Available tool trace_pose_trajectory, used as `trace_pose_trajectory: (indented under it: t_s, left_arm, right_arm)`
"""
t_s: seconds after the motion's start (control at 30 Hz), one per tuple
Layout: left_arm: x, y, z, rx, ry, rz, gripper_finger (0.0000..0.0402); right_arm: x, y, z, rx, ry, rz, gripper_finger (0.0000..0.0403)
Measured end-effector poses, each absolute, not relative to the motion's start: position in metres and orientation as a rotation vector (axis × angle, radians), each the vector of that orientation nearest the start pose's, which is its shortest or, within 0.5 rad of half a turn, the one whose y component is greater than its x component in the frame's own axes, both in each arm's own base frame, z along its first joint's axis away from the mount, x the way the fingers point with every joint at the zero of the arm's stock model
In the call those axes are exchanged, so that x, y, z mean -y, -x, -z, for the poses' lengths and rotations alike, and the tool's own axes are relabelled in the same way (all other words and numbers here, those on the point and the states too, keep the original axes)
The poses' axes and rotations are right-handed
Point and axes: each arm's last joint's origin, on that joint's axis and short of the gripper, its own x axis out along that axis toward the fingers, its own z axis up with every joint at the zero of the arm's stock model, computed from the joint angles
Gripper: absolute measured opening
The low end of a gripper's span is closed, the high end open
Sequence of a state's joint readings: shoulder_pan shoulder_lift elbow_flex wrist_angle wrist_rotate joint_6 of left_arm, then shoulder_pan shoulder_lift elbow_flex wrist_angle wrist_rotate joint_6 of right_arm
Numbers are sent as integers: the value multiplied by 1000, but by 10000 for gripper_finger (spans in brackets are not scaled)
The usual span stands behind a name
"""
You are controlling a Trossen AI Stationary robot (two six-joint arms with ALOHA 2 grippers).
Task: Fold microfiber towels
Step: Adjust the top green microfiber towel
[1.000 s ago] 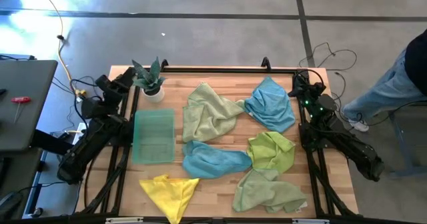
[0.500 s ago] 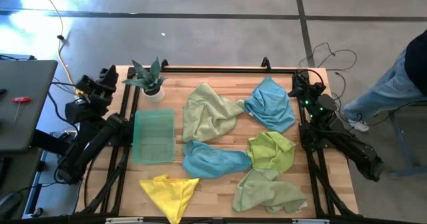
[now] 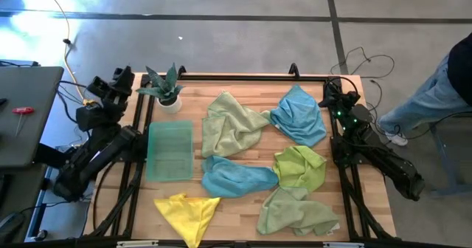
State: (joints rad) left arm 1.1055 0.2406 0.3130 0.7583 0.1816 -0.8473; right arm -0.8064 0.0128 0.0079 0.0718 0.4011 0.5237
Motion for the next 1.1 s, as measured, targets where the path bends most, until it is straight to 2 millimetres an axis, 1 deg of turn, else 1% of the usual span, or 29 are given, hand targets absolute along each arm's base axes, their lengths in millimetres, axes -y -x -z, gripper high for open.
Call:
trace_pose_trajectory:
  t_s: [0.07,0.17,0.27,0.33,0.43,0.63,0.73,0.8,0.87,1.0,1.1]
  left_arm:
    - [-68,-40,-312,954,309,-516,19]
    - [-82,-48,-307,878,382,-508,18]
    - [-91,-57,-304,805,398,-498,10]
    - [-96,-63,-306,762,394,-480,3]
    - [-99,-73,-317,704,342,-434,2]
    - [-102,-98,-347,642,187,-365,1]
    - [-105,-111,-361,641,143,-374,1]
    - [-109,-119,-368,664,163,-412,0]
    - [-113,-127,-372,683,221,-434,1]
    - [-118,-147,-377,665,316,-370,5]
    - [-119,-165,-375,622,364,-317,5]
  right_arm:
    - [77,-58,-172,384,-444,1159,181]
    - [77,-58,-172,383,-444,1159,181]
    - [77,-58,-172,383,-444,1159,181]
    - [77,-58,-172,383,-444,1159,181]
    - [77,-58,-172,384,-443,1159,181]
    - [77,-58,-172,384,-444,1159,181]
    - [77,-58,-172,384,-443,1159,181]
    - [77,-58,-172,384,-444,1159,181]
    - [77,-58,-172,384,-443,1159,181]
    - [77,-58,-172,384,-444,1159,181]
    - [77,-58,-172,384,-444,1159,181]
